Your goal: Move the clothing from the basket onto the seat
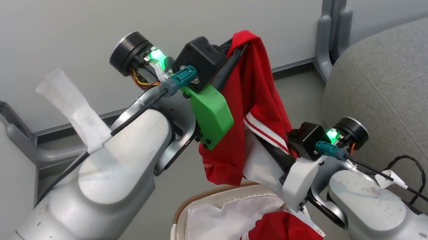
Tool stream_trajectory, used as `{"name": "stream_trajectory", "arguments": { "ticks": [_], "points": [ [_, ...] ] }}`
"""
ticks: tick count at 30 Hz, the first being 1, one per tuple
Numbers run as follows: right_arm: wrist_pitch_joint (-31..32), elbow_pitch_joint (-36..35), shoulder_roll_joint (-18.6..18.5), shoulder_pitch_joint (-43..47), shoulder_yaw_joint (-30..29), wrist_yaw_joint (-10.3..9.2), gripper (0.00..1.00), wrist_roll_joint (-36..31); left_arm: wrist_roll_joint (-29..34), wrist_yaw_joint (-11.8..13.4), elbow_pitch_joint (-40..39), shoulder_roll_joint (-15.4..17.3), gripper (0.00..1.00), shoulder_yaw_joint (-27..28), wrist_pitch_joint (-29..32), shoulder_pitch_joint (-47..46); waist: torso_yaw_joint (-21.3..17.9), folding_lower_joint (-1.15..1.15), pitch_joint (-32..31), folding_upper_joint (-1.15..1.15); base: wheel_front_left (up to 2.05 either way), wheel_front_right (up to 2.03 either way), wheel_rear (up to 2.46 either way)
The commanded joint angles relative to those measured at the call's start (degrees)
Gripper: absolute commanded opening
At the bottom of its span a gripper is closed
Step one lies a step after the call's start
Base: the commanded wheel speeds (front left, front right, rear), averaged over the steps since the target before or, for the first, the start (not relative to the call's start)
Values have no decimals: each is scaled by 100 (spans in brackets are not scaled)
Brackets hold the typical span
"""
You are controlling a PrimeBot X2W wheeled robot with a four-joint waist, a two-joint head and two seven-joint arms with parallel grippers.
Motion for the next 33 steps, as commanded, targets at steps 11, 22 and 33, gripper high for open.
{"name": "stream_trajectory", "arguments": {
  "ticks": [11, 22, 33],
  "points": [
    [-12, -147, -26, -318, -313, -6, 0, -5, -481, 363, 87, 387, 100, 407, -420, 765, -97, 0, 65, 0, 0, 0, 0],
    [-13, -362, -214, -510, -935, -6, 0, -282, -929, 484, 336, 492, 100, 576, -1018, 1728, -183, 0, 144, 0, 0, 0, 0],
    [-12, -693, -652, -246, -1729, -6, 0, -504, -953, 511, 367, 280, 100, 455, -1361, 2529, -483, 0, 270, 0, 0, 0, 0]
  ]
}}
